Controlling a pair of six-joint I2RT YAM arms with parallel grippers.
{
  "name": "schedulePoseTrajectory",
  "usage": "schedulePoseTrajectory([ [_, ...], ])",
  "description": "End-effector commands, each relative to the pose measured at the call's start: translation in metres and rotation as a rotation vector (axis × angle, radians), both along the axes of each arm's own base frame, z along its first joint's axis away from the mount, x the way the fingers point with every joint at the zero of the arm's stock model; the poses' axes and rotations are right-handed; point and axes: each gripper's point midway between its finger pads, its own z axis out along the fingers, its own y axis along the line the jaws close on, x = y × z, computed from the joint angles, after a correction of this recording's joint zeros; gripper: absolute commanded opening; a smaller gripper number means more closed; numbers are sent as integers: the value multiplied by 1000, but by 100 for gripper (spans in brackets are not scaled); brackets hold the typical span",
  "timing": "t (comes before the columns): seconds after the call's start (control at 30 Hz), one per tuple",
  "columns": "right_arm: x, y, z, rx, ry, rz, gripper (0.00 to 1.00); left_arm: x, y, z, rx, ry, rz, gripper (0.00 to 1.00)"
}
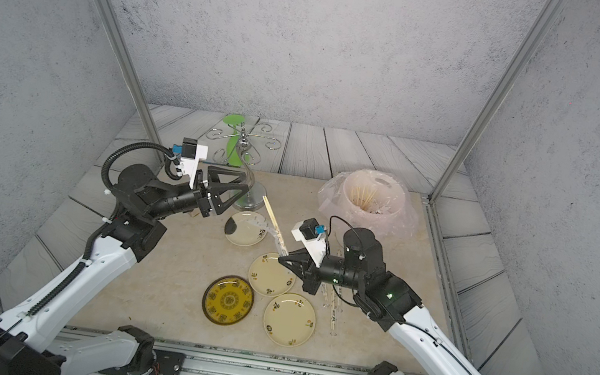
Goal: Remove the packaging of disposable chopsticks
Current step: Remove the packet bag from the disposable chopsticks.
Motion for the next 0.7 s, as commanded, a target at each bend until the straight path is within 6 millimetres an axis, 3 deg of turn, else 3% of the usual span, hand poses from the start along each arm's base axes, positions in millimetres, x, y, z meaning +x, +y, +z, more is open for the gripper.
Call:
schedulePoseTrajectory([
  [0.0,-4,8,12,54,-10,52,0,-36,-6,25,-28,-102,-137,63],
  [0.4,-1,18,22,98,12,79,0,-60,-39,9,21,-85,-271,60],
  [0.67,-1,22,20,101,32,95,0,-75,-51,4,44,-89,-354,51],
])
